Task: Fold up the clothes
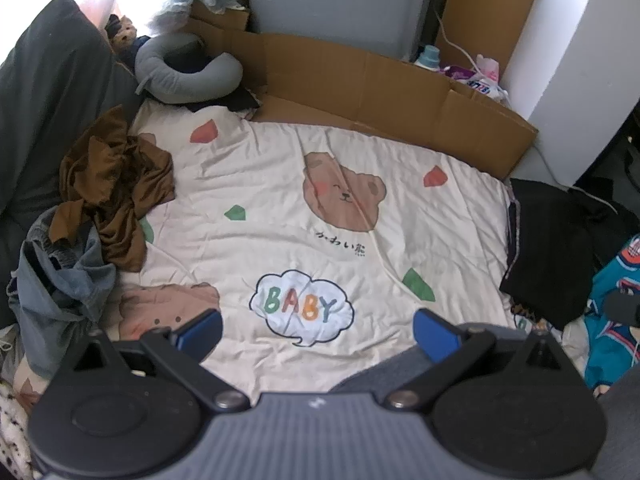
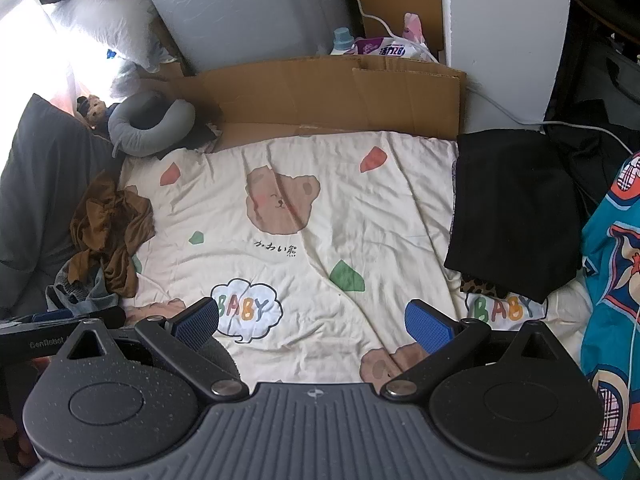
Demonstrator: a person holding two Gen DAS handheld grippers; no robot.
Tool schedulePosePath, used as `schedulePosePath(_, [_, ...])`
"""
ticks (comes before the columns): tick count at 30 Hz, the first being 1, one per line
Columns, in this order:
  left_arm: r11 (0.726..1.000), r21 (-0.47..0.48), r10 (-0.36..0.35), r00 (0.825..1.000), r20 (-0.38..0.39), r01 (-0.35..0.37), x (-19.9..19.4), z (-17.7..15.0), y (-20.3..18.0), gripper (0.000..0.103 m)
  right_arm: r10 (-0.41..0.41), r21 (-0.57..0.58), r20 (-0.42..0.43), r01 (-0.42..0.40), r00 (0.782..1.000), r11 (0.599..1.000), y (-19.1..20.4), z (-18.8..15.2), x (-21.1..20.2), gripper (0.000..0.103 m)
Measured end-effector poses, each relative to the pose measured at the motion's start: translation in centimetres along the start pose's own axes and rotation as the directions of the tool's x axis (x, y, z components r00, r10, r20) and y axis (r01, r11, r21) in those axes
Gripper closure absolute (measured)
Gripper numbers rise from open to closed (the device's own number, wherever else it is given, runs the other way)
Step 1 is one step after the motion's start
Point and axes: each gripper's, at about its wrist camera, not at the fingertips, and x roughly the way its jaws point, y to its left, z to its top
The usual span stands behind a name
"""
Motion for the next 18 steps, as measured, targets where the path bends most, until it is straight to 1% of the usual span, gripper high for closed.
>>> schedulePosePath(18, [1.0,-0.013,0.013,1.0,-0.004,-0.013,0.07,0.22,-0.08,0.001,0.001,0.009,0.007,-0.001,1.0,1.0,-0.3,-0.08,-0.04,0.001])
